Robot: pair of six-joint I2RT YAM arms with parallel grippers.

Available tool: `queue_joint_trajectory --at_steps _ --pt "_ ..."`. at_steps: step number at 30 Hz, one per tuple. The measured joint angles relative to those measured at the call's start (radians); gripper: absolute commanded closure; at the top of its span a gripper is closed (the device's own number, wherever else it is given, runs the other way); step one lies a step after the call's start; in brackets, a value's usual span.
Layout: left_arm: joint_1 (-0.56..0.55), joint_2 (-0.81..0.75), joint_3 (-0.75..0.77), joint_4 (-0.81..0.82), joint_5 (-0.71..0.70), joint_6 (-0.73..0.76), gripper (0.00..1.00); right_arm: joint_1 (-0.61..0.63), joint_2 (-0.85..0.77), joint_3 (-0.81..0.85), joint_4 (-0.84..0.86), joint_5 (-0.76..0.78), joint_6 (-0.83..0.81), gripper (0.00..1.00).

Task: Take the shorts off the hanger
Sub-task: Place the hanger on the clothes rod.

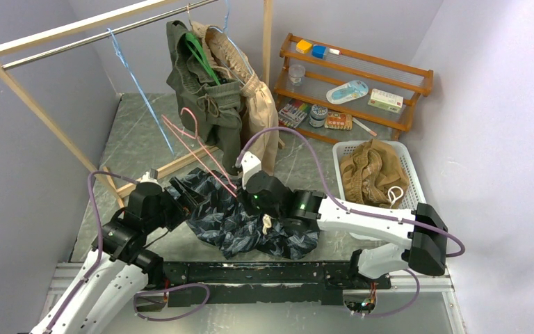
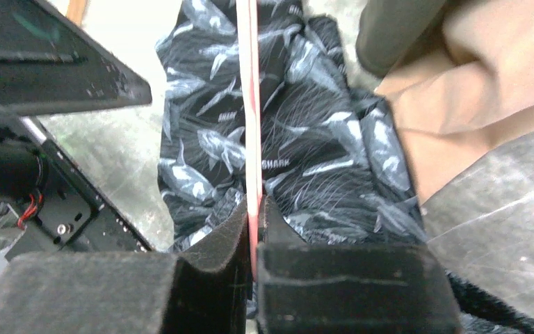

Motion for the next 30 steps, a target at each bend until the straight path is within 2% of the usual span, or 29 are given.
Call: queue_joint_trajectory --at_steps 8,13,30 --pt "0.000 0.008 0.000 -0.005 -0.008 -0.005 0.01 0.001 0.003 0.122 0.001 0.103 -0.087 1.00" --pt "0.000 0.018 0.000 -0.005 -0.013 -0.011 0.01 0.001 0.068 0.227 0.004 0.169 -0.137 1.00" --pt "0.000 0.089 0.000 -0.003 -0.016 -0.009 0.01 -0.002 0.228 0.507 0.076 0.206 -0.229 1.00"
